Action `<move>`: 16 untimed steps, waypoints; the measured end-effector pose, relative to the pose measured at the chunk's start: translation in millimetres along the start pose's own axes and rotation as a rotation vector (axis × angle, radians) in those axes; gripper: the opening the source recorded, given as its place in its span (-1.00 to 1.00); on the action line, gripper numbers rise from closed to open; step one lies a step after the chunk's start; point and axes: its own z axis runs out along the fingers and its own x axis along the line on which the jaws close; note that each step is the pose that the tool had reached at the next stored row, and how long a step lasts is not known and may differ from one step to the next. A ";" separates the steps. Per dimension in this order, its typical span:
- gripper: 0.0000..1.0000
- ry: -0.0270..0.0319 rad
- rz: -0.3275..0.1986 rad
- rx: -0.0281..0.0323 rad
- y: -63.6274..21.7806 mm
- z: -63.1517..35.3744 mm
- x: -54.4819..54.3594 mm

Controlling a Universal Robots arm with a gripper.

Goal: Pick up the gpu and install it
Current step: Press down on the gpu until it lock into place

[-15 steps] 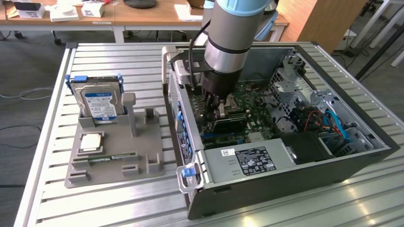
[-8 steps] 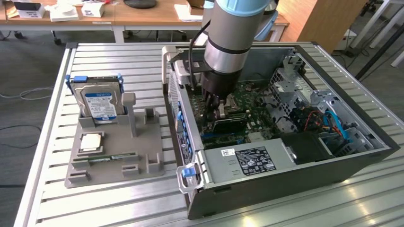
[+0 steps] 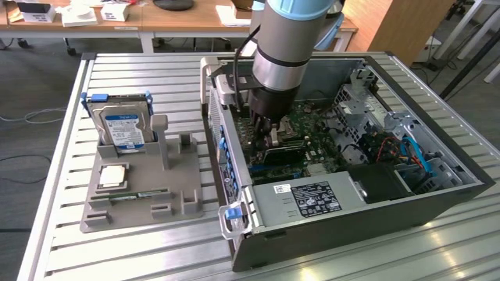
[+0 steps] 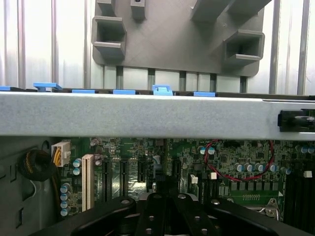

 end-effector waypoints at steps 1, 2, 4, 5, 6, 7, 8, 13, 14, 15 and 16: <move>-0.79 -0.0001 0.000 -0.0002 0.1 0.1 0.0; -0.79 -0.0002 0.000 -0.0002 0.1 0.1 0.0; -0.79 -0.0005 0.000 0.0000 0.1 0.3 0.0; -0.79 -0.0006 0.000 0.0001 0.2 0.4 -0.1; -0.79 -0.0007 0.000 0.0001 0.2 0.4 -0.1; -0.79 -0.0007 0.000 0.0001 0.2 0.4 -0.1; -0.79 -0.0006 0.000 0.0001 0.2 0.4 -0.1; -0.79 -0.0031 0.000 0.0017 0.1 -2.2 -0.4; -0.79 -0.0020 0.000 0.0008 0.2 -5.0 -0.5; -0.79 -0.0006 0.000 0.0001 0.1 -8.1 -0.5; -0.79 -0.0009 0.000 0.0003 -0.1 -10.4 -0.6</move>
